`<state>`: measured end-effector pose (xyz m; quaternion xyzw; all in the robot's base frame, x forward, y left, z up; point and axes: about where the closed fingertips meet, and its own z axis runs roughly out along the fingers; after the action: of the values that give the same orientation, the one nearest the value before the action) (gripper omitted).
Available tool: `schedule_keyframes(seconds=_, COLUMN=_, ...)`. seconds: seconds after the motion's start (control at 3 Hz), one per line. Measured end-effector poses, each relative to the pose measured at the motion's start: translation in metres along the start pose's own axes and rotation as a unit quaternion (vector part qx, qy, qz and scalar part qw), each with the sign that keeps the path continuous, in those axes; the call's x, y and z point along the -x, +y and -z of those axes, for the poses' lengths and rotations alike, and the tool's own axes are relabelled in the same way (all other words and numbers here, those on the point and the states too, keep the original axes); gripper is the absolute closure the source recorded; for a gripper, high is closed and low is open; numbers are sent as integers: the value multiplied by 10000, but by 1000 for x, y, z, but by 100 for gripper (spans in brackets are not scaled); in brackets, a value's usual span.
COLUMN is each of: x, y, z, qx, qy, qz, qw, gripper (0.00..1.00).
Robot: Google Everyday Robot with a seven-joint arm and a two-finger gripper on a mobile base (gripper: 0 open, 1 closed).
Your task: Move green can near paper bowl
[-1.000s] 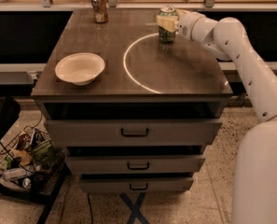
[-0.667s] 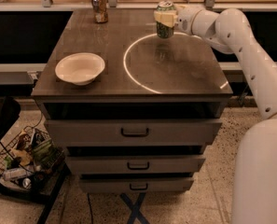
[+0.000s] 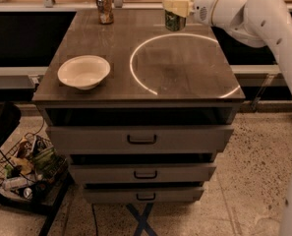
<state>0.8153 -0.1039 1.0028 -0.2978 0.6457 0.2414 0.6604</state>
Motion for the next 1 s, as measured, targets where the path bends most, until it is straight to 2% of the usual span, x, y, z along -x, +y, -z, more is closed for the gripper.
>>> schedule_keyframes(seconds=0.33, x=12, y=38, z=32, qx=211, qy=-76, qz=-35, qw=9997, gripper=100)
schedule_keyframes(seconds=0.67, x=11, y=82, z=67, qx=322, qy=-169, qz=-85, qw=9993, gripper=100)
schedule_keyframes(seconds=1.0, x=-6, y=127, z=88, qx=441, qy=-104, qz=-188, qw=9988, gripper=100)
